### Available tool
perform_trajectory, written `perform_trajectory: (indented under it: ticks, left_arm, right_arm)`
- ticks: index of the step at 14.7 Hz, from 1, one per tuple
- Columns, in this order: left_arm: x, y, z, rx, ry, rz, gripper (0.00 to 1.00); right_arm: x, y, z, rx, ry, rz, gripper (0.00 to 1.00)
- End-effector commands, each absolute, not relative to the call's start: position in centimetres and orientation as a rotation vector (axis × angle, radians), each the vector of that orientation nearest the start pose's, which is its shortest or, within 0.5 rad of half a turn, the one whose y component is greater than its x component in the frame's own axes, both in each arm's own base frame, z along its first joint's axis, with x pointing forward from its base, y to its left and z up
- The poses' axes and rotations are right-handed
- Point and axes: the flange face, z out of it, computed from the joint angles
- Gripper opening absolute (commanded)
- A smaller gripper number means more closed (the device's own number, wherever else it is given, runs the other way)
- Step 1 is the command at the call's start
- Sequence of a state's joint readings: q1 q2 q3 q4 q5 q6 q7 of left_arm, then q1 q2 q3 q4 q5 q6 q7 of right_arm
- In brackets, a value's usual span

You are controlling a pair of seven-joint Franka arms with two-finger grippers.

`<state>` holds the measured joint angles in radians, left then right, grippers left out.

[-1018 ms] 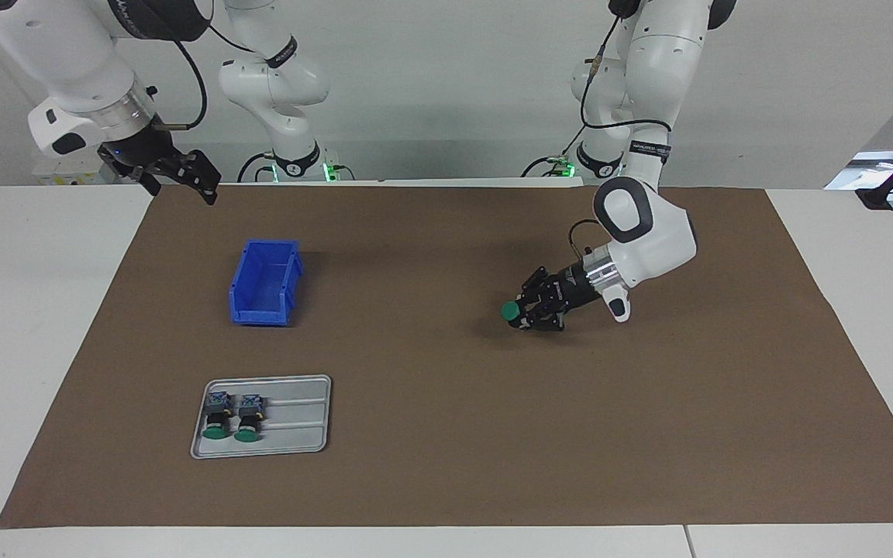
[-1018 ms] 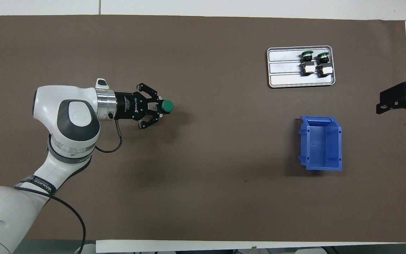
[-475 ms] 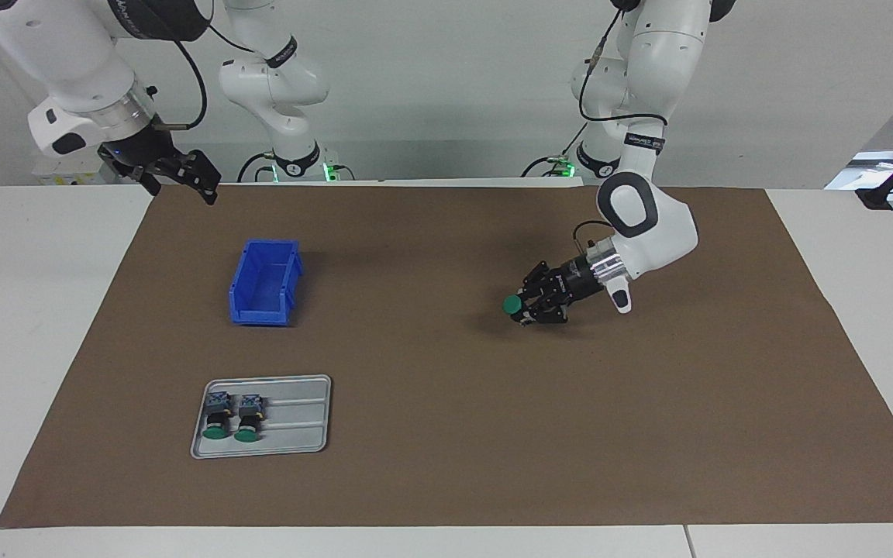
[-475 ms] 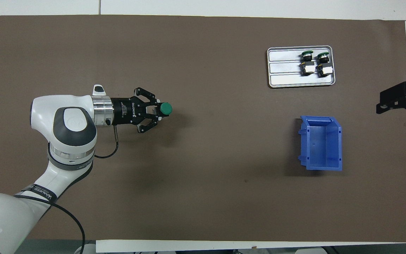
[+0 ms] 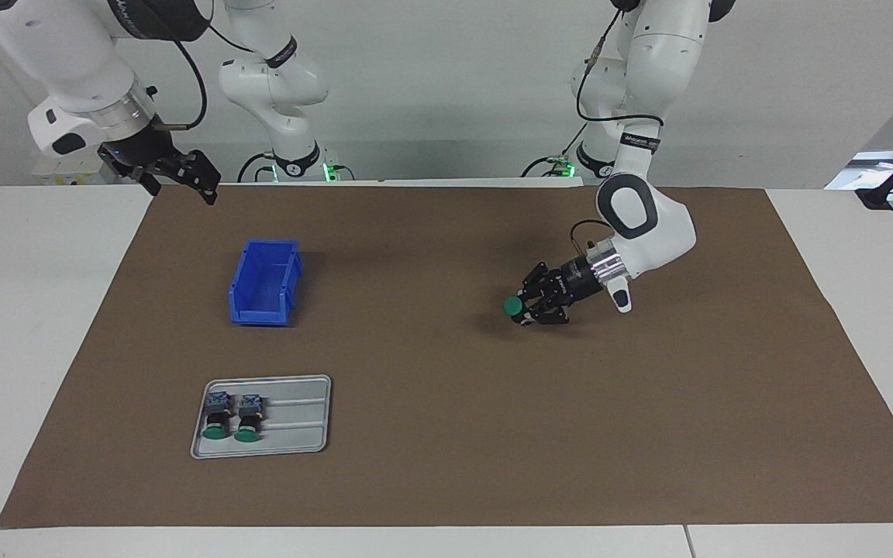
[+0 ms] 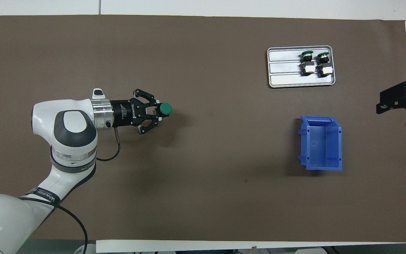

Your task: Place and press button with both arms

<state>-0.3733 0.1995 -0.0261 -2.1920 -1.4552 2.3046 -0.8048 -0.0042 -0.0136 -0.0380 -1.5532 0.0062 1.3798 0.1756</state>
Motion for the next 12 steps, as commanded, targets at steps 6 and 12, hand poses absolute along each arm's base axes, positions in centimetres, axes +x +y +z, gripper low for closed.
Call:
perform_trajectory:
  ticks: [6, 12]
  left_arm:
    - [49.3, -23.2, 27.4, 1.533, 1.507, -0.784, 0.02]
    - [49.3, -23.4, 26.4, 1.534, 1.494, -0.787, 0.02]
  right_arm:
    - [52.3, -2.3, 62.5, -3.117, 0.308, 0.236, 0.99]
    - [52.3, -2.3, 62.5, -3.117, 0.308, 0.236, 0.99]
